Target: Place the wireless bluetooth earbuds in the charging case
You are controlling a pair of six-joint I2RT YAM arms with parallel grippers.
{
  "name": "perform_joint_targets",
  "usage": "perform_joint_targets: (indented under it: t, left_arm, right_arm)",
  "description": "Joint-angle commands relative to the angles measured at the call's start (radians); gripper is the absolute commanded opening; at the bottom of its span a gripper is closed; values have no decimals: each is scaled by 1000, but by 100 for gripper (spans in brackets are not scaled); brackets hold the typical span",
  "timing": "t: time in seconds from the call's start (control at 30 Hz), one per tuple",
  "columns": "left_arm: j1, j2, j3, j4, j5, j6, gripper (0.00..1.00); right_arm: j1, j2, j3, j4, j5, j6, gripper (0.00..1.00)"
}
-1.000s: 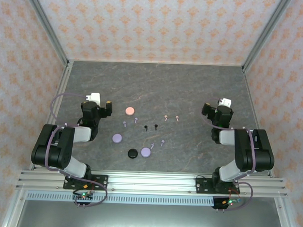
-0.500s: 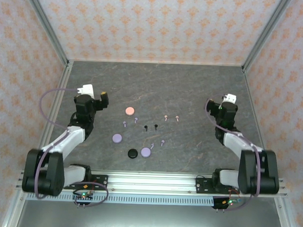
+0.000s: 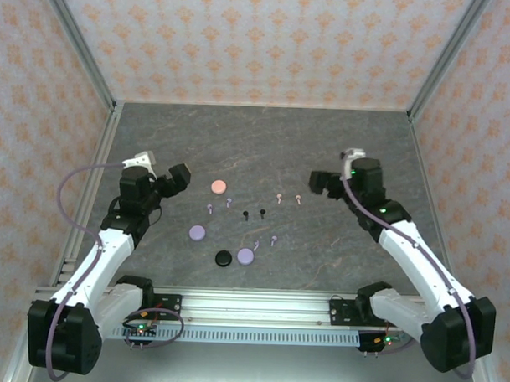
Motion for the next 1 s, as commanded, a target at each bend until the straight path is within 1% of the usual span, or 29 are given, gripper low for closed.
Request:
perform_joint_targets:
  t: [0.0,0.13,0.2,0.3,0.4,0.5,0.7,0.97]
  left_arm:
    - [-17,-46,-20,-66,102,-80,100]
    - [-21,-61,-44,-35,107,-110,100]
    - [-24,-52,-43,-25,113,-115,100]
    - [-33,-47,-37,-24,111,-115,100]
    - [-42,-52,-34,-39,87,-115,100]
    - [-50,-64,-29,-52,77,-103,100]
    - [-57,-84,-25,-76,60,-88,100]
    - [-62,-87,-23,-87,49,-79,100]
  right_arm:
    - [165,18,41,-212,15,-16,100]
    - [357,56,54,-225,21,-92,99]
    - [452,98,66,-225,22,-164,99]
    - [562,155,83,-205,23,-261,99]
    - [645,224,101,-178,39,-348,99]
    - [704,308,137,-172,57,-408,99]
    - [764,510,231,-206,62,-474,99]
    - [793,685,334,-283,27,-546,95]
